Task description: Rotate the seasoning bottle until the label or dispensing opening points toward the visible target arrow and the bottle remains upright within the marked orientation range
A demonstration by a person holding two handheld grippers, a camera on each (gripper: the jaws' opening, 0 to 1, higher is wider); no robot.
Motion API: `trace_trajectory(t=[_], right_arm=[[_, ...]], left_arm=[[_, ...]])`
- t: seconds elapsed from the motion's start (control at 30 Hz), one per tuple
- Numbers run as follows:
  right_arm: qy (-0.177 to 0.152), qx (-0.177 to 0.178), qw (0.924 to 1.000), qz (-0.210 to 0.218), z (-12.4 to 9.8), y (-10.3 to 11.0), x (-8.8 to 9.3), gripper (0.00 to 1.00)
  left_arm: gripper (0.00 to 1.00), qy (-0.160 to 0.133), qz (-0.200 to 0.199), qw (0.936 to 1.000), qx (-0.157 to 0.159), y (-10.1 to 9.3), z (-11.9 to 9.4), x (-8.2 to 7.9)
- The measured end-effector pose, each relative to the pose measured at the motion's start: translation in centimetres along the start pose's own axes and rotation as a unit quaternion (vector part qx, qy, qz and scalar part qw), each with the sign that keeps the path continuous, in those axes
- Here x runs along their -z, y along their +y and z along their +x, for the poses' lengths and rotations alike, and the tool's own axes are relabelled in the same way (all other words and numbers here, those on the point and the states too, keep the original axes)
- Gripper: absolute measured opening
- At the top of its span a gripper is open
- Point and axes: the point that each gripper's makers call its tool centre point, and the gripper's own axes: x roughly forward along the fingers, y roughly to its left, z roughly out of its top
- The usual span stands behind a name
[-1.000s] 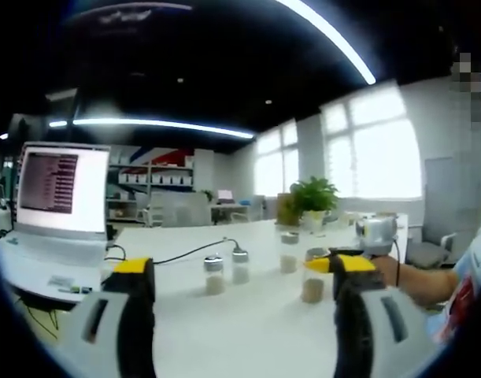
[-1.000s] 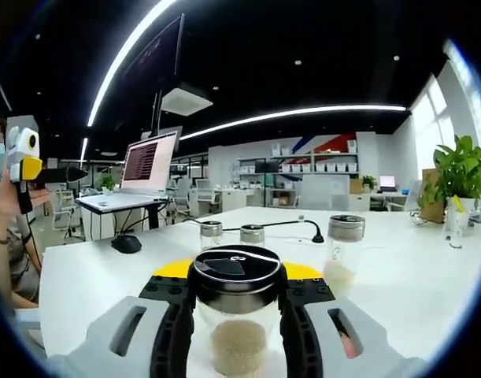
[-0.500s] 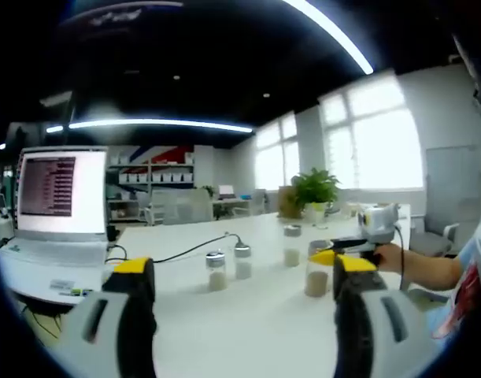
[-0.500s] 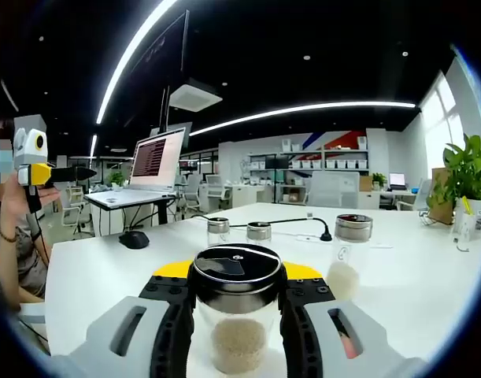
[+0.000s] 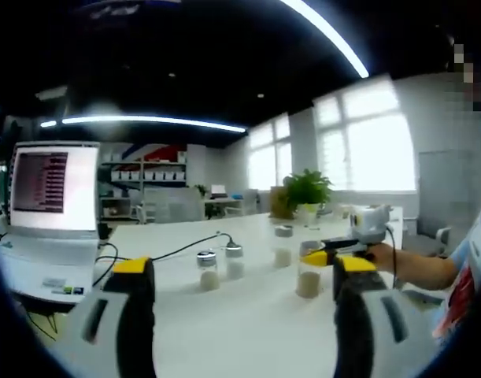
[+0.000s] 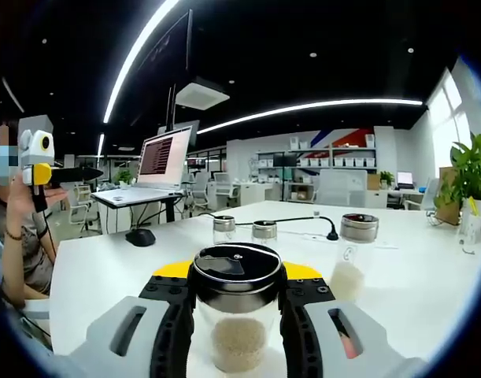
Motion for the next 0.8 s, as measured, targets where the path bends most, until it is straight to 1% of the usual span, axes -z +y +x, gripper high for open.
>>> trace_trajectory(t=[0.1, 0.37, 0.6, 0.8], right_arm=[[0.002, -0.009, 1.0000, 0.000, -0.04, 0.07, 0.03, 0.40], [0.006, -0.030, 0.9995, -0.003, -0.14, 0.17, 0.11, 0.40], [0.007, -0.040, 0.9992, -0.003, -0.19, 0.31, 0.17, 0.40], [0.009, -0.047, 0.9989, -0.003, -0.14, 0.34, 0.21, 0.40]], left_arm=[[1.00, 0.003, 0.001, 1.0000, -0.002, 0.16, -0.11, 0.11], [1.00, -0.003, -0.008, 1.0000, 0.005, -0.07, -0.29, -0.10], [0.99, -0.005, -0.009, 0.9999, 0.003, -0.04, -0.47, -0.23], [0.99, -0.004, -0.005, 1.0000, 0.007, -0.11, -0.47, -0.21]])
